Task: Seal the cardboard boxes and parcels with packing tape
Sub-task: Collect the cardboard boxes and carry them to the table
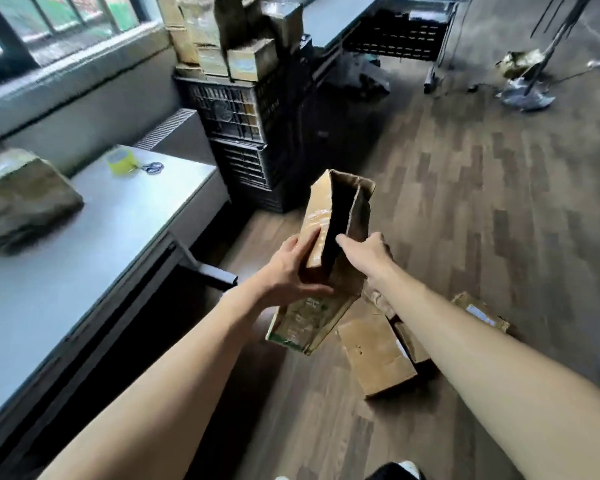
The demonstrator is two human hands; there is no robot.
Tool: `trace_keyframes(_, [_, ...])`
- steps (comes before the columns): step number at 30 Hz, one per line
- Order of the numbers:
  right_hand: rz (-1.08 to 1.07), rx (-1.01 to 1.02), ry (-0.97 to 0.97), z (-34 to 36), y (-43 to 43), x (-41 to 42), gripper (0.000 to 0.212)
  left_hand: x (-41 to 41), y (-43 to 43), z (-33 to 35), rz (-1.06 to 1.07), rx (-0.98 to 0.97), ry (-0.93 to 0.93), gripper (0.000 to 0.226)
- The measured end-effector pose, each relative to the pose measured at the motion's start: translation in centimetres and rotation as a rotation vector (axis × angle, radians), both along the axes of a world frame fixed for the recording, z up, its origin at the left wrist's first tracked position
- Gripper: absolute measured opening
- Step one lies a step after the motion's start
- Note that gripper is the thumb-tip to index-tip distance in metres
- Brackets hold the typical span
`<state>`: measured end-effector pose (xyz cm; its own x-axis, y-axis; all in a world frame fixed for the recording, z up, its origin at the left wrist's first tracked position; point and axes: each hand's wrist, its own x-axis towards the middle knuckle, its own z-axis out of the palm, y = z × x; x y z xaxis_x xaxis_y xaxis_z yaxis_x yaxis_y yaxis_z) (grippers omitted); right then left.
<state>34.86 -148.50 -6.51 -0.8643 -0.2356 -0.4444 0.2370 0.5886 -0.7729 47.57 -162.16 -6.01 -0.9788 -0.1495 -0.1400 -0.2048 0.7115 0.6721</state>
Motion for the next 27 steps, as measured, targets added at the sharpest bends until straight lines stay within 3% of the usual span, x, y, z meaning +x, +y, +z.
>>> trace_keyframes(5, [0.184, -0.112, 0.038, 2.9, -8.7, 4.6, 0.099, 6.3, -8.5, 1.9, 0.136, 0.05, 0.182, 0.116])
trace_keyframes(8, [0.249, -0.164, 0.084, 3.5, -13.4, 7.4, 0.087, 9.8, -12.2, 2.7, 0.201, 0.158, 0.236, 0.109])
trace_keyframes(11, [0.302, -0.252, 0.127, 4.5, -17.4, 9.7, 0.062, 12.8, -15.5, 3.2, 0.332, 0.309, 0.374, 0.104])
trace_keyframes(14, [0.328, -0.386, 0.185, 6.2, -21.2, 11.5, 0.046, 15.0, -18.4, 5.1, 0.493, 0.3, 0.48, 0.094])
trace_keyframes(16, [0.334, -0.476, 0.194, 6.9, -24.1, 12.4, 0.036, 16.0, -20.1, 6.5, 0.524, 0.341, 0.543, 0.081])
trace_keyframes(19, [0.351, -0.579, 0.187, 7.7, -28.8, 13.5, 0.044, 17.0, -23.0, 8.3, 0.663, 0.4, 0.6, 0.047])
trace_keyframes(21, [0.4, -0.639, 0.187, 8.6, -31.8, 14.5, 0.042, 17.6, -25.6, 9.4, 0.864, 0.383, 0.649, 0.032])
trace_keyframes(24, [0.482, -0.738, 0.175, 10.1, -36.4, 15.6, 0.04, 18.4, -29.4, 11.8, 1.151, 0.256, 0.697, 0.045])
trace_keyframes(27, [0.605, -0.825, 0.117, 11.1, -41.7, 16.0, 0.032, 19.4, -33.1, 14.3, 1.292, 0.072, 0.735, 0.045])
